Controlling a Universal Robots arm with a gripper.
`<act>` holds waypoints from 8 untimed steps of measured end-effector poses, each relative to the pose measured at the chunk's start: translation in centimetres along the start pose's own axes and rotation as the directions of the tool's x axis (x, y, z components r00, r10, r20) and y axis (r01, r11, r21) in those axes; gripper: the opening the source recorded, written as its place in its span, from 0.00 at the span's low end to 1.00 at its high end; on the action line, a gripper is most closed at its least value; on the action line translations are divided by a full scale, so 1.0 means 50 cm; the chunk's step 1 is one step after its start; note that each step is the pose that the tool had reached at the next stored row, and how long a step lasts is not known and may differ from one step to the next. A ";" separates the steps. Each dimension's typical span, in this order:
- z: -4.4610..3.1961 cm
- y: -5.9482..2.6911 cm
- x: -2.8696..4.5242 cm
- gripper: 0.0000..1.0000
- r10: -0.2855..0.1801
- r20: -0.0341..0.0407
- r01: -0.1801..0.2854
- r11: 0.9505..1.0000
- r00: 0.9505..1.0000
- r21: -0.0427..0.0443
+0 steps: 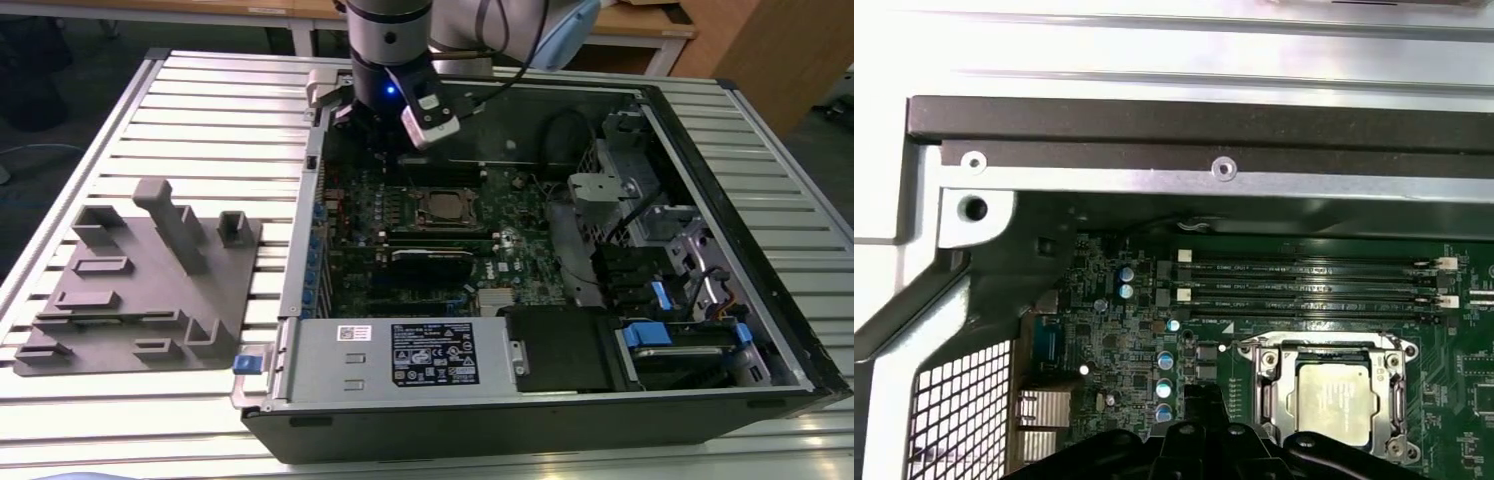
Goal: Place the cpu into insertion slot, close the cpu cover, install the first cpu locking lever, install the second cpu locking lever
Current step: 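Install the first cpu locking lever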
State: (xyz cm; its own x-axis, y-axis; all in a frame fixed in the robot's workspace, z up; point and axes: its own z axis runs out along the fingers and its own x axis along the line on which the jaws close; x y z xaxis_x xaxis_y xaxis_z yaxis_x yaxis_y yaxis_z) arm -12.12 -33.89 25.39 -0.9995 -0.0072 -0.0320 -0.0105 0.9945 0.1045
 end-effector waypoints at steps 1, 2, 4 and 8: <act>0.000 0.000 0.000 0.11 0.000 0.000 0.000 1.000 1.000 0.000; 0.000 0.000 0.000 0.11 0.000 0.000 0.000 1.000 1.000 0.000; 0.000 0.000 0.001 0.11 0.000 0.000 0.000 1.000 1.000 -0.011; 0.000 -0.001 0.002 0.11 0.001 0.000 -0.001 0.999 1.000 -0.048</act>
State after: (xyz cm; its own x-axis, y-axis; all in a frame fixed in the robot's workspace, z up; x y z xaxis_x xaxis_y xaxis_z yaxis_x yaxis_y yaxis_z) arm -12.22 -33.92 25.39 -0.9995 -0.0057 -0.0323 -0.0106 0.9884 0.1518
